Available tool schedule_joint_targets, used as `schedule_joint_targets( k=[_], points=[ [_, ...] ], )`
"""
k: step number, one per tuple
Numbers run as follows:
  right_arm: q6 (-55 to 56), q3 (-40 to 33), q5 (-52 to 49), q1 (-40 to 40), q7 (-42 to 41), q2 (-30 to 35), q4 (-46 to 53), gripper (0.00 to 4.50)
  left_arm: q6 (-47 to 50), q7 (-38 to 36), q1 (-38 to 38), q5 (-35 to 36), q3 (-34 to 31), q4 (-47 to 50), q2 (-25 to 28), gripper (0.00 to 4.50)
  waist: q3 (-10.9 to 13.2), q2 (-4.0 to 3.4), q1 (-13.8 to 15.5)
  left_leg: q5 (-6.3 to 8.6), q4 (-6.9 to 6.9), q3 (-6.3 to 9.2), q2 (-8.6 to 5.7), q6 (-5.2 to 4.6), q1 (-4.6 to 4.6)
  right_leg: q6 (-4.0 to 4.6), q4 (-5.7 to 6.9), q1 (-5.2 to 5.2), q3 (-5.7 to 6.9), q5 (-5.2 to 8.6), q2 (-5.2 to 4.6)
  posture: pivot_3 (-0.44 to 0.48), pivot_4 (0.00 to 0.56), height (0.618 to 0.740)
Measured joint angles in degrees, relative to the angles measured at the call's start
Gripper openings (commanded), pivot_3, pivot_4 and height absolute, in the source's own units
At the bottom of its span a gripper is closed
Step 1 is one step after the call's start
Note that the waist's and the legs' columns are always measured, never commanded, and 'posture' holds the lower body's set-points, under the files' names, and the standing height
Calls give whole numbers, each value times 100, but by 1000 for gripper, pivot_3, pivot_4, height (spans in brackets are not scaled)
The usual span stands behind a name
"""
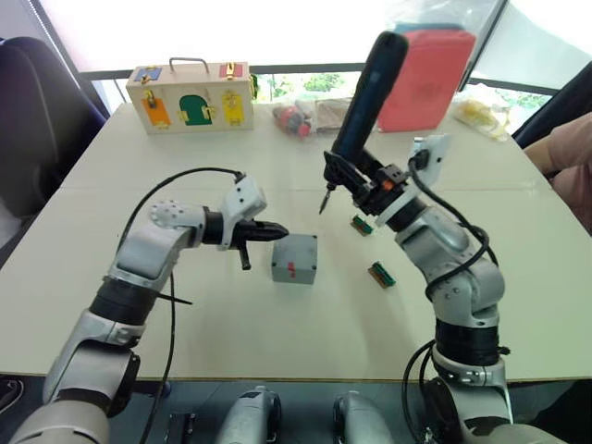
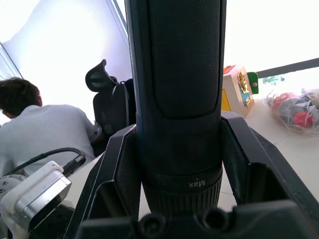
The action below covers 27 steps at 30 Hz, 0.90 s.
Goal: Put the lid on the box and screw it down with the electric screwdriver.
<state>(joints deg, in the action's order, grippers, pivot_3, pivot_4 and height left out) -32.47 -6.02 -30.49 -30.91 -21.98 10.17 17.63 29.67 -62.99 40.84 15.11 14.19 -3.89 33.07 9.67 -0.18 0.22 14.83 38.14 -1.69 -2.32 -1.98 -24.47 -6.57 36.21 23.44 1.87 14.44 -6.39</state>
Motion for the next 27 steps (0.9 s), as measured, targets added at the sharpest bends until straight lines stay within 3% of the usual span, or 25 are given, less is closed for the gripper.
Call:
schedule_joint_targets(
  k=[10,27],
  points=[
    [436,523,508,364,-43,13,-256,1827,-533,-53,-209,-415,301,83,-6,0,0,0,-77,8,0,2,3,-13,3,1,-1,-1,-1,1,2,0,150,740],
    [774,782,924,495,-34,-69,-522,1827,-408,-25,-242,-445,292,184,-115,0,-1,1,-83,6,0,2,3,-10,4,0,-1,-2,-2,1,3,0,150,740]
  ],
)
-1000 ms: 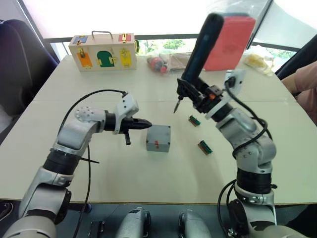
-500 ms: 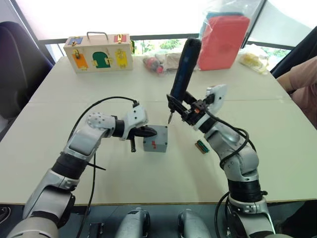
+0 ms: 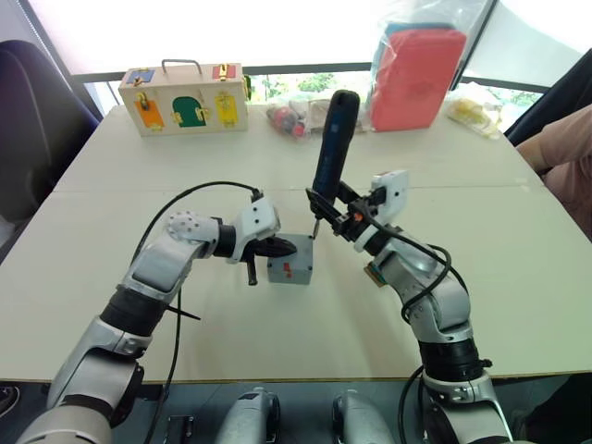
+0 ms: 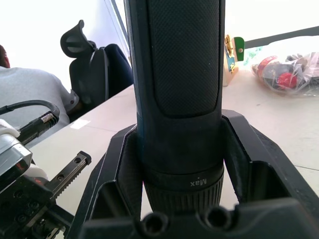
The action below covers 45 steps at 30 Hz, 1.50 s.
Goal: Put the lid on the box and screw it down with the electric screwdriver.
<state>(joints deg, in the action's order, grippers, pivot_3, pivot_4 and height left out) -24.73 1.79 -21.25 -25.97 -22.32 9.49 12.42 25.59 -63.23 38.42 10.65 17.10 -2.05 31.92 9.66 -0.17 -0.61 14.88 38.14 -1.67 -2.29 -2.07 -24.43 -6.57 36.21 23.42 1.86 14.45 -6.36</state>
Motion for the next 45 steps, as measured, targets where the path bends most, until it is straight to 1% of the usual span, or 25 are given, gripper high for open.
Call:
schedule_joint_targets(
  k=[5,21,30,33,37,38,45],
  points=[
    [3,-44,-49,-111,-16,12,16,1827,12,0,-1,0,0,1,0,0,0,0,0,0,0,0,0,0,0,0,0,0,0,0,0,0,150,740],
    [8,78,-17,-17,-89,-5,20,1827,-9,-5,-1,-7,1,-9,0,0,0,0,0,0,0,0,0,1,0,0,0,-1,0,0,0,0,150,740],
    [424,255,208,154,-181,11,-27,1827,15,-2,-14,-8,1,-9,12,0,-5,2,-6,0,0,0,0,0,7,0,0,-6,0,0,1,0,150,740],
    [638,381,402,268,-170,31,-111,1827,32,2,-61,-7,0,8,20,0,-18,11,-11,6,-1,0,1,-9,29,0,-2,-26,-2,1,2,0,150,740],
    [711,455,544,198,-35,16,-375,1827,56,5,-143,-9,8,10,19,0,-41,28,-4,19,-14,1,2,-26,110,-1,-15,-105,-2,9,1,0,150,740],
    [716,455,548,172,-17,10,-417,1827,62,6,-163,-10,7,10,19,0,-49,32,1,21,-14,3,2,-28,118,0,-15,-106,0,13,-2,0,150,740],
    [846,468,559,198,-35,0,-488,1827,144,36,-200,-9,6,39,15,0,-77,39,7,22,-15,8,0,-28,120,2,-14,-99,-1,14,-8,0,150,740]
  ],
)
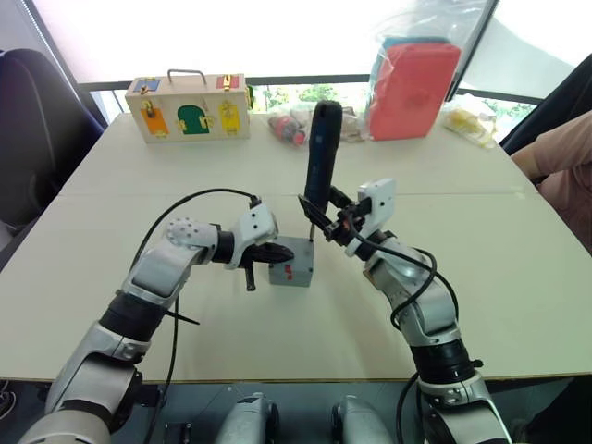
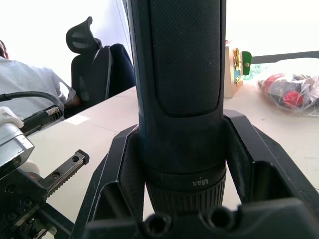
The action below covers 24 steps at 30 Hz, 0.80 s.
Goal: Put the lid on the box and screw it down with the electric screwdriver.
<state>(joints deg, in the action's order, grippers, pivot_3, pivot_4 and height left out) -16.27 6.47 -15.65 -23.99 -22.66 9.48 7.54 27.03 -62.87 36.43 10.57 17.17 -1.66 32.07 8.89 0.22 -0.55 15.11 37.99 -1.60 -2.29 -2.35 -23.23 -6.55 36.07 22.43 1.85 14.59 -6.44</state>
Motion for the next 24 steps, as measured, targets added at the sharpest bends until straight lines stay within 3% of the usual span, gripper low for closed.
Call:
schedule_joint_targets(
  k=[24],
  points=[
    [57,149,197,264,340,-179,85,1827,-3,59,-165,-49,18,72,1,0,-122,6,-7,9,-14,3,-1,-2,3,31,-8,7,-5,17,-34,0,150,740]
  ],
)
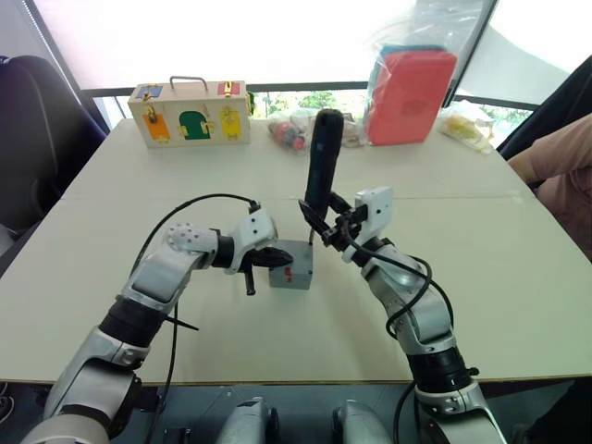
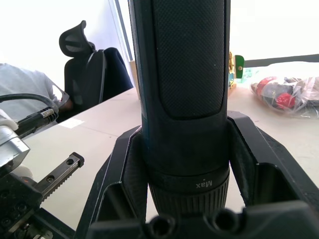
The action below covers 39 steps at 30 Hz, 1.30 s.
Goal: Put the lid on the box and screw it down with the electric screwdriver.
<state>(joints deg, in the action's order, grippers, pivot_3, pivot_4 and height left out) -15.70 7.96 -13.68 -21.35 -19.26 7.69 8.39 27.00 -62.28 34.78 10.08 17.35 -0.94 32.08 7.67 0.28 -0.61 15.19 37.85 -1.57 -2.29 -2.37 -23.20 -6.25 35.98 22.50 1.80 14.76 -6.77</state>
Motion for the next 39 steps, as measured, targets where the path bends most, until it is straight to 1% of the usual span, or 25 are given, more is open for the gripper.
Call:
schedule_joint_targets(
  k=[10,17,29,33,35,37,39],
  points=[
    [0,1,-5,54,-34,-3,44,1827,-1,0,-57,-26,-3,71,2,0,-15,4,-3,9,-26,0,0,6,10,7,-16,-2,-1,4,-5,0,150,740],
    [0,2,-2,57,-81,-2,39,1827,6,-2,-57,-38,1,70,-32,0,-15,4,-4,9,-67,0,0,8,37,8,-44,-19,-2,3,-6,0,150,740],
    [-35,-50,2,-19,-57,8,52,1827,16,-1,-46,-40,1,59,-77,0,-14,1,-1,10,-75,0,0,10,36,13,-57,-20,-3,5,-10,0,150,740],
    [-582,-185,-129,-229,8,60,296,1827,14,4,-36,-32,-16,60,-89,0,-5,-9,3,10,-74,0,0,10,14,16,-60,-1,-3,4,-13,0,150,740],
    [-1152,-317,-360,-476,41,205,494,1827,18,10,-35,45,-83,59,-123,0,9,-21,12,3,-67,0,-1,14,-28,23,-60,40,-3,-3,-13,0,150,740],
    [-1614,-566,-552,-802,126,365,706,1827,86,47,-31,149,-199,-17,-185,0,23,-27,17,0,-61,0,-4,17,-59,21,-55,69,-3,-7,-14,0,150,740],
    [-2179,-1064,-981,-1298,377,394,907,1827,250,117,-15,332,-432,-148,-268,0,33,-32,0,-9,-55,0,-4,27,-107,9,-42,95,-3,-18,-11,0,150,740]
  ],
)
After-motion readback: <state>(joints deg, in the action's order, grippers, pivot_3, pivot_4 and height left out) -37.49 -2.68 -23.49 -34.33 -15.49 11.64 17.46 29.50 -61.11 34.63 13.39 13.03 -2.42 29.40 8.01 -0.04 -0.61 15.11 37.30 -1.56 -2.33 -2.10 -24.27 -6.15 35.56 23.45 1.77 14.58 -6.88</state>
